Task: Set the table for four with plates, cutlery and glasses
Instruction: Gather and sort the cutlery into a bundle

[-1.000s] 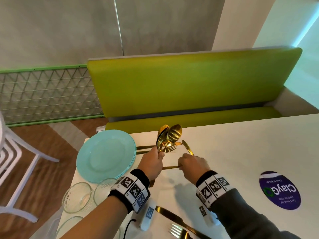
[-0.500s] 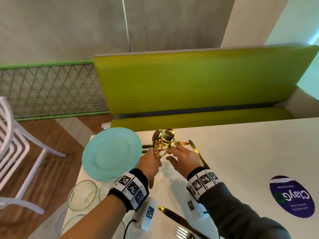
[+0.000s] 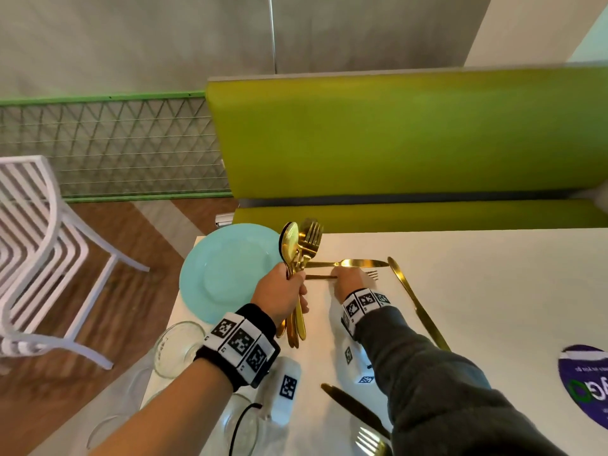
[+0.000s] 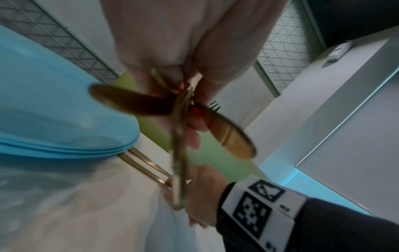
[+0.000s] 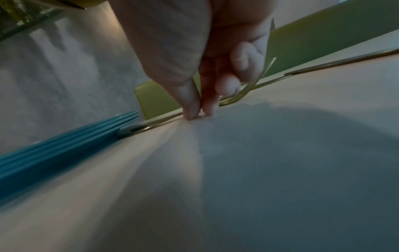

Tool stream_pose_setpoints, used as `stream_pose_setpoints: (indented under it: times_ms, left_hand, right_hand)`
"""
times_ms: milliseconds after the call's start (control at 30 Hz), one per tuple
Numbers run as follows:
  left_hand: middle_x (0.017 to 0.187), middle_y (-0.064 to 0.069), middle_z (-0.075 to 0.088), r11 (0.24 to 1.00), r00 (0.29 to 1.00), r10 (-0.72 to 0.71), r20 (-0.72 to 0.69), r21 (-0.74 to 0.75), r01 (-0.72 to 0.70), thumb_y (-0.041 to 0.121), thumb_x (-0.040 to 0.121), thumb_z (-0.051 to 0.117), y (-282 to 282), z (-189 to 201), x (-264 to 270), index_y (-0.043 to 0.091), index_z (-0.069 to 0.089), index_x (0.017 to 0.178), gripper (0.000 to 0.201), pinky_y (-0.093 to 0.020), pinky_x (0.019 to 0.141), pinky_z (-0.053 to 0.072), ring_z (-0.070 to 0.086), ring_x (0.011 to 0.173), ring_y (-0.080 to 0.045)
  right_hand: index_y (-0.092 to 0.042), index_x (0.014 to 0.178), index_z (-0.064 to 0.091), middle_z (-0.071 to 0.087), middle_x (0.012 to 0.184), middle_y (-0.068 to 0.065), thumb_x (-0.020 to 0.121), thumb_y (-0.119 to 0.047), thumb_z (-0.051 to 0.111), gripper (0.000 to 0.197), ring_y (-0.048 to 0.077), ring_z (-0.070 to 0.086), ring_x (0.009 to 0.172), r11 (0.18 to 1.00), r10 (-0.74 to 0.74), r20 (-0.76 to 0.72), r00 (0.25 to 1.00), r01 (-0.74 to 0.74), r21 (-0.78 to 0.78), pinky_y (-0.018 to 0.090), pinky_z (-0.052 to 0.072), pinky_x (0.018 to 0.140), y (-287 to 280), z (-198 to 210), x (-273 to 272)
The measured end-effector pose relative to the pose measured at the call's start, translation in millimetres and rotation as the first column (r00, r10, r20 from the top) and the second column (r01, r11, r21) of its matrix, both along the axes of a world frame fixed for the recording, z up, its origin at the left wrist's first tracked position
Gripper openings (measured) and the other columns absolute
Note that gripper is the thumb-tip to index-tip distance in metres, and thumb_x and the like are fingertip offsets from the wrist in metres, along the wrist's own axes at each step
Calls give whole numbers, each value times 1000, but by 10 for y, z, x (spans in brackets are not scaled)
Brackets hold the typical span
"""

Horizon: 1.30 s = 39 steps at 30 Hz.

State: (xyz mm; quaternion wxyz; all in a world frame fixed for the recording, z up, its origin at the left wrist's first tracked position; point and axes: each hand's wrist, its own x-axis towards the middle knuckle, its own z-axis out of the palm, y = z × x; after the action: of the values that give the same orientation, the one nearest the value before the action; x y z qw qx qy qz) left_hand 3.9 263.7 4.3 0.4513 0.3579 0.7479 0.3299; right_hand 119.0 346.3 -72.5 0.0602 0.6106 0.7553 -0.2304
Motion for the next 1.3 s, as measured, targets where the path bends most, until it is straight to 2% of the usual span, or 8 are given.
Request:
stream_pose_setpoints:
  times_ms: [333,400,500,633,733,900,1067,1300]
  left_hand:
    - [81,-6,62,991,991,-127,38,44,125,19,99,36,-94,148,229,7,47,97,16,-33,72,55,61,71,-19]
    - [95,-7,65,982,983,-182,-24,44,183,21,99,37,-111,176,304,6,49,105,21,-37,88,53,62,89,-21]
    - [101,-4,57,960,952,-277,-128,9,280,24,98,40,-172,221,441,7,51,111,25,-35,86,43,54,97,-20]
    - [102,-10,59,936,930,-353,105,21,352,20,99,34,-335,329,710,10,46,109,19,-33,83,50,61,93,-24]
    - [86,-11,60,921,885,-390,255,95,378,16,101,29,-502,382,857,6,49,108,23,-25,59,54,60,68,-19]
    - [72,-7,55,908,871,-418,259,106,405,18,101,29,-832,322,909,6,45,103,20,-28,59,45,53,59,-18]
    - [74,-6,55,929,895,-370,250,70,364,19,100,35,-1188,199,784,8,48,95,17,-31,62,46,54,62,-18]
    - [70,-5,57,932,895,-357,267,37,360,17,98,42,-1601,55,704,5,52,93,17,-25,59,47,54,62,-17]
  right_hand:
    - [-17,122,54,56,118,5,94,-13,49,29,25,60,103,944,279,196,940,-307,125,34,49,88,-250,298,533]
    - [-20,115,60,62,109,2,91,-14,54,26,24,65,92,879,343,193,919,-387,279,33,52,76,-367,457,675]
    - [-24,76,73,64,63,-4,51,-15,90,31,13,59,42,705,438,207,875,-477,525,21,46,38,-590,685,856]
    - [-16,74,73,62,58,1,50,-4,88,30,18,59,42,570,508,123,853,-440,693,23,47,33,-872,873,1013]
    - [-17,76,74,65,61,0,53,-5,87,29,17,62,47,580,462,57,885,-351,736,23,48,36,-1113,989,1103]
    - [-18,86,75,71,69,-2,58,-10,87,30,17,67,52,648,314,-145,938,-100,755,23,53,40,-1595,1059,1179]
    - [-24,111,64,67,112,-2,91,-29,54,23,19,63,101,907,-328,-118,937,348,238,31,51,85,-2216,1019,1297]
    - [-18,115,60,62,118,0,89,-33,57,30,17,60,108,849,-481,160,862,504,-161,26,47,91,-3079,359,1225]
